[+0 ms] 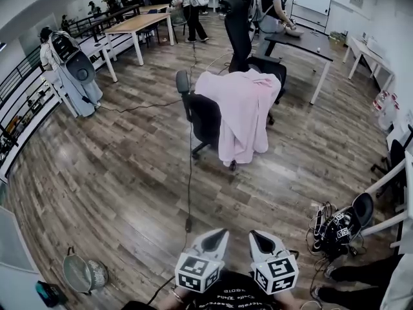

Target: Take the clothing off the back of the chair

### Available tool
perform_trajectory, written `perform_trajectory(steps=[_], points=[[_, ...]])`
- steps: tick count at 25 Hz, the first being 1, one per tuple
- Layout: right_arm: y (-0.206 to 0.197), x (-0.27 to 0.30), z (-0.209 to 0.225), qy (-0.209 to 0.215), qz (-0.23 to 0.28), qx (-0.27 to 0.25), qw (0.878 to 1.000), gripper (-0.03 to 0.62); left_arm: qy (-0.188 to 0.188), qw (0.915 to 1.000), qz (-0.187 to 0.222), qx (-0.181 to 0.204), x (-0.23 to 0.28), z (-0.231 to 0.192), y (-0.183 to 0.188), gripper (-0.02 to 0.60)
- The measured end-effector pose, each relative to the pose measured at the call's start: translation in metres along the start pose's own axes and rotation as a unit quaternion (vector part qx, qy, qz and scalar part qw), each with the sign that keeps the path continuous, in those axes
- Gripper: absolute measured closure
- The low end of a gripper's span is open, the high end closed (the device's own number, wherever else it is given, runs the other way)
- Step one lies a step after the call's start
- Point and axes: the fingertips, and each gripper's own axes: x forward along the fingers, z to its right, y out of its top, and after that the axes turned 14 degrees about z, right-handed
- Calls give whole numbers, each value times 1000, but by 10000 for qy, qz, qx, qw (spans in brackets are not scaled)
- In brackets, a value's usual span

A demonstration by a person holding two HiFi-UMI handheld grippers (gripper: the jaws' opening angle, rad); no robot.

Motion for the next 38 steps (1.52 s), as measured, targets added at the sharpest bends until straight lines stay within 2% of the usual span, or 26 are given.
perform_trajectory(steps=[7, 13, 21, 31, 38], points=[[18, 10, 0, -172, 291, -65, 9994, 589, -86, 10000, 1, 10, 3, -15, 10, 572], [24, 18, 1, -28, 538, 4, 9985, 591, -160, 9998, 23, -82, 8, -19, 11, 572], [27, 39, 19, -3, 439, 178, 9989, 591, 39, 9998, 163, -104, 24, -34, 18, 572], [37, 77, 69, -41, 346, 230, 9991, 589, 240, 9995, 152, -153, 74, -47, 24, 572], [42, 112, 108, 208, 170, 216, 9994, 589, 481, 9985, 128, -234, 122, -59, 32, 572]])
